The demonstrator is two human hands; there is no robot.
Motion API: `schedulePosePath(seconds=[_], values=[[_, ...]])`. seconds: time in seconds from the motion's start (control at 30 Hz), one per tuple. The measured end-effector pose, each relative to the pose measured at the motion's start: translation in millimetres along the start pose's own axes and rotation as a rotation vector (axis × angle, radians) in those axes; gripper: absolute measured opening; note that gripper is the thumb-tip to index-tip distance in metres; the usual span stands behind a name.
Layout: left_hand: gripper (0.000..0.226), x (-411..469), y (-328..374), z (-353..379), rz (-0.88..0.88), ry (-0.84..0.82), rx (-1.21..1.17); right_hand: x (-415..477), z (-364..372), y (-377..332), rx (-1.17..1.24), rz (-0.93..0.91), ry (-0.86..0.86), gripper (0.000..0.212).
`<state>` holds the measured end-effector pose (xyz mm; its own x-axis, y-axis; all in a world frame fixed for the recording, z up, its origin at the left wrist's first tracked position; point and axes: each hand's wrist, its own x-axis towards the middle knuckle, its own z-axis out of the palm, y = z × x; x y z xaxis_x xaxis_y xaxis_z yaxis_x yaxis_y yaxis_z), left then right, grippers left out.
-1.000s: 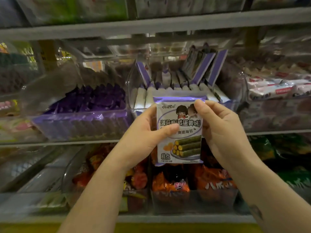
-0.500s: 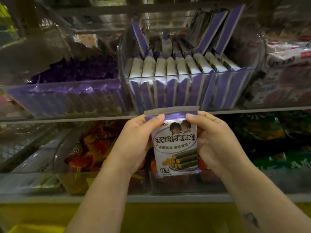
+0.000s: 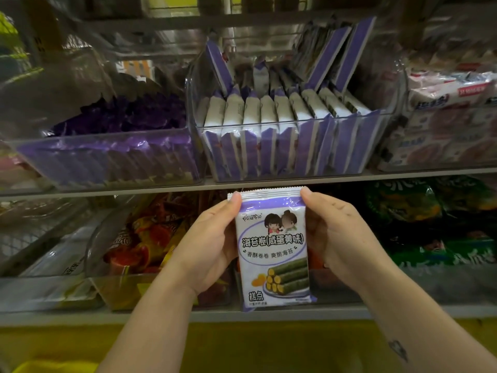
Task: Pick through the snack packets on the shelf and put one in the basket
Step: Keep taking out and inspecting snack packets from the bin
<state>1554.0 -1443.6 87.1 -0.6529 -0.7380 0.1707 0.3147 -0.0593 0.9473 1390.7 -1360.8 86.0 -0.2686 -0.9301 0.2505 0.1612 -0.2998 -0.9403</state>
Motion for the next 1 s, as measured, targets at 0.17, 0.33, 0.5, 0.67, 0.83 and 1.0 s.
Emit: schedulePosePath(seconds=[0.17, 0.33, 0.5, 0.67, 0.83, 1.0], values=[[0.041, 0, -1, -2, -0.002, 0.039, -0.013, -7, -20, -11, -0.202, 0.248, -0.388, 0.038], [0.045, -4, -3, -7, -0.200, -0.158, 0.006, -13, -26, -12, -0.192, 0.408, -0.437, 0.044], [0.043, -10, -11, -12, -0.368, -0.336, -0.032, -13, -30, -12, -0.107, 0.461, -0.426, 0.045], [0.049, -10, -16, -15, -0.420, -0.354, -0.052, -10, -32, -4, -0.021, 0.500, -0.439, 0.052], [0.052, -9, -19, -18, -0.433, -0.377, -0.046, -10, -31, -2, -0.018, 0.491, -0.413, 0.051], [0.037, -9, -23, -7, -0.224, -0.120, 0.266, -13, -31, -7, -0.177, 0.403, -0.304, 0.047]])
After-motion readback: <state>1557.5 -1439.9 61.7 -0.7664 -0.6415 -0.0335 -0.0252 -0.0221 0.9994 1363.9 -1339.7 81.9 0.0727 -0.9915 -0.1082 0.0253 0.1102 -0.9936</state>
